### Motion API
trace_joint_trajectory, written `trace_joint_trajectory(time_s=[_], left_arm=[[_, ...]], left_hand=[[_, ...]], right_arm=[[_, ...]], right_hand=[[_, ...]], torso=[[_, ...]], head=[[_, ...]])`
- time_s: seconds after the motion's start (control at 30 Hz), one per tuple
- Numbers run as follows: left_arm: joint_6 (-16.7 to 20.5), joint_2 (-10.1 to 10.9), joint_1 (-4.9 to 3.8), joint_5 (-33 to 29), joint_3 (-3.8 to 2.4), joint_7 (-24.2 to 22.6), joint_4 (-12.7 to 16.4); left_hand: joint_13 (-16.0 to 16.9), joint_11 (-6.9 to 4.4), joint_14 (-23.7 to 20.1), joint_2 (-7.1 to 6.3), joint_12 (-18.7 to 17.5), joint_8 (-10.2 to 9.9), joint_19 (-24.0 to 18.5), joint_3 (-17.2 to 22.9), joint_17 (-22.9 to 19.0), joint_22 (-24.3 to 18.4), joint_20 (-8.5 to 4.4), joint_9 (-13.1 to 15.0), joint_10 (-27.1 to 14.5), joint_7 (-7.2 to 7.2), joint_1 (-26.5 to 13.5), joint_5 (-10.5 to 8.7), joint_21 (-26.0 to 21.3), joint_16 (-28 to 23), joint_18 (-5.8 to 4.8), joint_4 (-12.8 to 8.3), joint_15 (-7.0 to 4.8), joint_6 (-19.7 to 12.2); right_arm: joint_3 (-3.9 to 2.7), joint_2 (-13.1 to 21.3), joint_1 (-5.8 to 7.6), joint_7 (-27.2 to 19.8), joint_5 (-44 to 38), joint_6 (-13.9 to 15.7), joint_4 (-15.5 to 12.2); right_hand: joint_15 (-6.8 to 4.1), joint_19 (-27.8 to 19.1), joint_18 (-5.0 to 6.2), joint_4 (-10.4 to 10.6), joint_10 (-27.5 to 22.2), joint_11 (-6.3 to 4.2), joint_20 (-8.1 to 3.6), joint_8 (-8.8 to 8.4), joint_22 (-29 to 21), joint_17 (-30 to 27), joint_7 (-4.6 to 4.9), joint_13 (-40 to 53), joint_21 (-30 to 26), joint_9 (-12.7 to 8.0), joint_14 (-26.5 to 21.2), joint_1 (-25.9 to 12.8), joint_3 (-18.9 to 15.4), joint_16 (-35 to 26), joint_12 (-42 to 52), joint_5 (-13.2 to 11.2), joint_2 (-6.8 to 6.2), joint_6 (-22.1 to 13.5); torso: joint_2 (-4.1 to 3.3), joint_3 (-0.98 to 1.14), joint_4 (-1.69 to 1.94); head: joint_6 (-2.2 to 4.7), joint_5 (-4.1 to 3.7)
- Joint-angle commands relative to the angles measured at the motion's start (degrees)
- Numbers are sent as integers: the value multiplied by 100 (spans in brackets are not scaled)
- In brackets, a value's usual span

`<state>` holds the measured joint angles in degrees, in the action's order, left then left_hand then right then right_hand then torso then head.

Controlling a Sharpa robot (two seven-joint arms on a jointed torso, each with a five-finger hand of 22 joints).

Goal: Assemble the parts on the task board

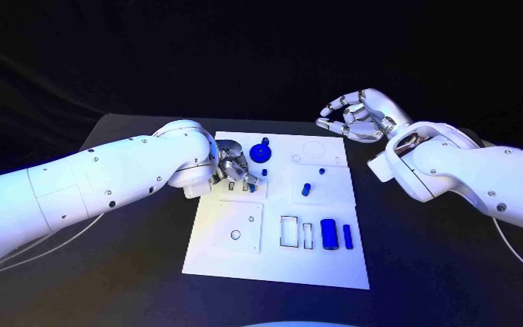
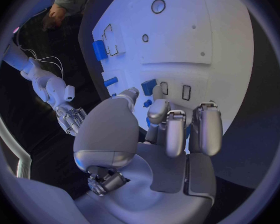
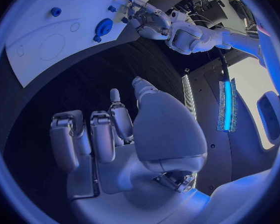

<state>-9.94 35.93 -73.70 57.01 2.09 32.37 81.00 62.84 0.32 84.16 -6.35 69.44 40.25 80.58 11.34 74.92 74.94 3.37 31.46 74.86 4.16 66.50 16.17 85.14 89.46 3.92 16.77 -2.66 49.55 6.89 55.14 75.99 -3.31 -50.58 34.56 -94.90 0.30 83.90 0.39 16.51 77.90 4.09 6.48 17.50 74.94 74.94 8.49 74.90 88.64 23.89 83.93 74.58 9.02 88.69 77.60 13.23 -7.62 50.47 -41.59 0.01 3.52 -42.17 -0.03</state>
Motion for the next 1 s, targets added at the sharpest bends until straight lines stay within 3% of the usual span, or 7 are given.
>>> trace_joint_trajectory(time_s=[0.03, 0.37, 0.67, 0.83, 0.93, 0.97, 1.0], left_arm=[[-151, -35, -27, 15, 8, 11, -18], [-166, -67, -26, 15, 31, 15, -77], [-82, -66, -25, -57, 34, -1, -65], [-25, -55, -24, -157, 33, -13, -54], [20, -38, -23, -229, 31, -22, -35], [44, -25, -23, -264, 30, -28, -21], [85, -3, -22, -306, 27, -37, 3]], left_hand=[[10, -20, 574, 1, 40, 20, 45, 42, 1478, 234, -13, 16, 3, 2, 62, 16, 20, 36, -108, 0, -42, -33], [24, -37, 583, 105, 50, 36, 41, 199, 1503, 242, -18, 87, 10, -16, 257, 39, 25, 51, -108, -3, -56, -50], [34, -68, 583, 170, 39, 53, 38, 873, 1505, 265, -32, 246, 2, -43, 800, 34, 33, 52, -110, -8, -91, -89], [30, -74, 583, 73, 20, 86, 35, 1501, 1503, 273, -40, 369, -4, -48, 1081, 38, 34, 51, -110, -71, -95, -158], [25, -59, 584, -90, 1, 130, 34, 2080, 1508, 281, -43, 475, -3, -26, 1226, 43, 36, 54, -111, -195, -87, -220], [17, -47, 583, -272, -10, 204, 36, 2622, 1505, 292, -37, 608, 15, -5, 1098, 25, 40, 52, -111, -265, -56, -240], [18, -45, 583, -305, -10, 209, 33, 2665, 1505, 290, -36, 622, 17, -5, 1085, 21, 39, 52, -111, -290, -62, -248]], right_arm=[[1, -7, -2, 5, -61, -77, -2], [2, -2, -2, 4, -61, -77, -5], [2, 6, -2, 2, -61, -78, -11], [3, 12, -2, 2, -61, -79, -12], [4, 17, -2, 2, -61, -79, -13], [4, 19, -2, 2, -61, -80, -13], [4, 22, -2, 1, -61, -80, -14]], right_hand=[[-39, 486, 12, 10, -3, -19, -34, 39, 1379, 1040, -1, 196, -30, 7, 496, -20, -2, -39, -29, 31, 19, 8], [-40, 483, 13, 7, 1, -20, -35, 40, 1377, 1036, -2, 199, -33, 8, 496, -16, 1, -40, -25, 42, 24, 7], [-42, 475, 17, 1, 0, -22, -37, 45, 1369, 1022, -3, 197, -44, 11, 492, -2, 9, -46, -28, 63, 31, 5], [-44, 478, 15, -5, 4, -24, -39, 48, 1371, 1026, -5, 200, -41, 13, 493, 13, 15, -45, -25, 84, 30, 2], [-45, 478, 15, -6, 2, -24, -40, 50, 1372, 1024, -5, 197, -41, 14, 493, 19, 17, -46, -28, 94, 30, 0], [-45, 478, 15, -6, 2, -24, -40, 50, 1372, 1024, -5, 197, -41, 14, 493, 19, 17, -46, -28, 94, 30, 0], [-45, 478, 15, -6, 2, -24, -40, 50, 1372, 1024, -5, 197, -41, 14, 493, 19, 17, -46, -28, 94, 30, 0]], torso=[[-9, -2, -5], [-4, 2, 1], [-3, -1, 0], [-3, -2, -2], [-4, -2, -2], [-6, -1, -2], [-7, -2, -4]], head=[[4, -10], [-18, -17], [-23, -19], [-10, -22], [-10, -26], [-8, -29], [-6, -28]])
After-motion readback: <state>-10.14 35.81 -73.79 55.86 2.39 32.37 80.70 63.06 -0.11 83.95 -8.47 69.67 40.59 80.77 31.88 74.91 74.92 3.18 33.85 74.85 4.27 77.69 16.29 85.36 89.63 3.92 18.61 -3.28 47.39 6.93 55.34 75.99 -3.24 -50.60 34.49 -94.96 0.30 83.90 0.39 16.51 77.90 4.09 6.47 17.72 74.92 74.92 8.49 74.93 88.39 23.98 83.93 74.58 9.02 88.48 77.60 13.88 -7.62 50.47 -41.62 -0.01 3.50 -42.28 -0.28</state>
